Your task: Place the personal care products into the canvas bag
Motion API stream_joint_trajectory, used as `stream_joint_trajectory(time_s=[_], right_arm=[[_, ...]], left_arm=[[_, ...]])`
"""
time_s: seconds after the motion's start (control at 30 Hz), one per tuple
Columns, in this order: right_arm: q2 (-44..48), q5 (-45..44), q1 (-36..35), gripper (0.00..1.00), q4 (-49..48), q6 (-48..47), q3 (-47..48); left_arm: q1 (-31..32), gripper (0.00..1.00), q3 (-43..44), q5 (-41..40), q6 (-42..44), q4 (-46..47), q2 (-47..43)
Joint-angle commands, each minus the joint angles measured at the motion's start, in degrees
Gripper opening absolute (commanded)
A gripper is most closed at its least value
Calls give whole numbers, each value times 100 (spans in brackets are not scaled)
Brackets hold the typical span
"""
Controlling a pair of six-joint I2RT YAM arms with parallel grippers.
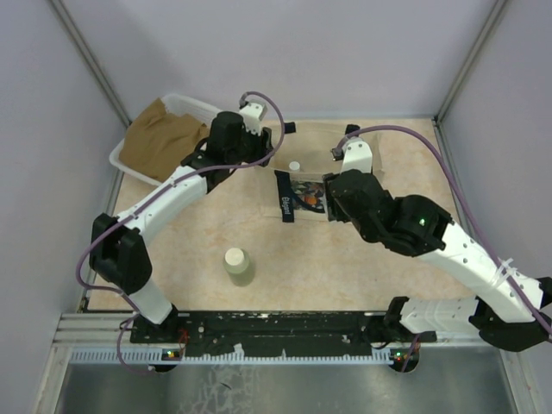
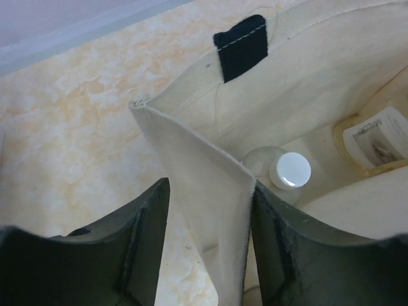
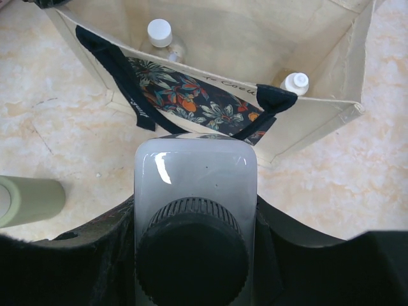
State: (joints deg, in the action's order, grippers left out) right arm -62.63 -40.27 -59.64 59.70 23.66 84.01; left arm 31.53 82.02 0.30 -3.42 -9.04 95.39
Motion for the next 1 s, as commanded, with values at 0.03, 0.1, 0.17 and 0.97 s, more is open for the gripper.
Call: stream_joint_trajectory(time_s=[0.03, 0.1, 0.17, 0.97], right_arm=[[223, -514, -40, 0, -603, 51, 367], [219, -521, -39, 0, -600, 43, 385], [206, -541, -44, 0, -621, 22, 407], [-2317, 719, 1074, 0, -2361, -2049, 2625]], left_arm=[[29, 35, 50, -118, 192, -130, 89], [29, 19, 44, -122, 187, -155, 102], [31, 7, 49, -138, 195, -200, 91], [22, 0, -725, -1215, 480, -1118, -1777]])
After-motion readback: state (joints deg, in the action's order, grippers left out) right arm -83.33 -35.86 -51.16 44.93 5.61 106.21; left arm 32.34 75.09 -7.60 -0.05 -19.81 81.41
